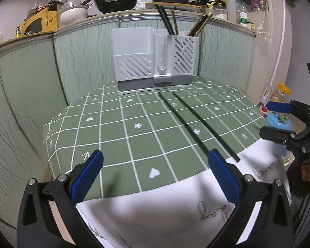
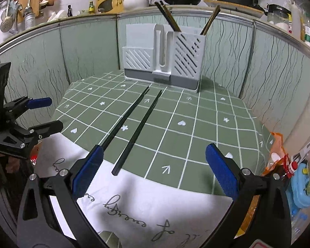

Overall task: Organize utensils
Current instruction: 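Close the right tool on a black chopstick while the left tool approaches the other, then close the left tool on the other black chopstick while the right tool holds its own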

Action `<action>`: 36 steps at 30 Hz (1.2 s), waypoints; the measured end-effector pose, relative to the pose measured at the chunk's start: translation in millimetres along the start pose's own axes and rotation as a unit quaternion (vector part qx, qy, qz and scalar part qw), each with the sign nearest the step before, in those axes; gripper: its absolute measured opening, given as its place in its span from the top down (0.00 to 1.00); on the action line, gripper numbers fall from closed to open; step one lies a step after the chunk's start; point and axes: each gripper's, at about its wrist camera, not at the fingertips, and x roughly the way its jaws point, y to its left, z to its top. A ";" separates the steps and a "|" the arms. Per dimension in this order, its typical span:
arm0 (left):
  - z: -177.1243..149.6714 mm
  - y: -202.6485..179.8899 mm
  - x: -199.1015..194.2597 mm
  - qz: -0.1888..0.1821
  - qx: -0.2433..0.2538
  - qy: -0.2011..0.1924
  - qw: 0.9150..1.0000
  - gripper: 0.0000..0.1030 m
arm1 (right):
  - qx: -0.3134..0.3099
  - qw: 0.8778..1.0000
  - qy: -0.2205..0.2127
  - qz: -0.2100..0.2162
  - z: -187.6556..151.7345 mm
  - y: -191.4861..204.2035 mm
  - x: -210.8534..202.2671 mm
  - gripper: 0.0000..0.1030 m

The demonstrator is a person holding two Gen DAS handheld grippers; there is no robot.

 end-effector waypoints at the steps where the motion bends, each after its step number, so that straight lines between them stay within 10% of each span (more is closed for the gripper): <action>1: -0.8 1.9 1.3 0.011 -0.002 0.002 1.000 0.05 | -0.003 1.000 0.005 0.001 -1.0 3.3 5.0 0.11; 22: -11.9 40.0 4.2 0.040 -0.054 0.016 0.998 0.05 | 0.049 0.996 0.072 0.007 -6.7 18.0 67.5 0.92; 36: -2.9 -3.4 19.5 0.017 -0.020 0.019 0.999 0.05 | 0.089 0.993 0.078 -0.001 -9.5 -7.2 63.9 0.94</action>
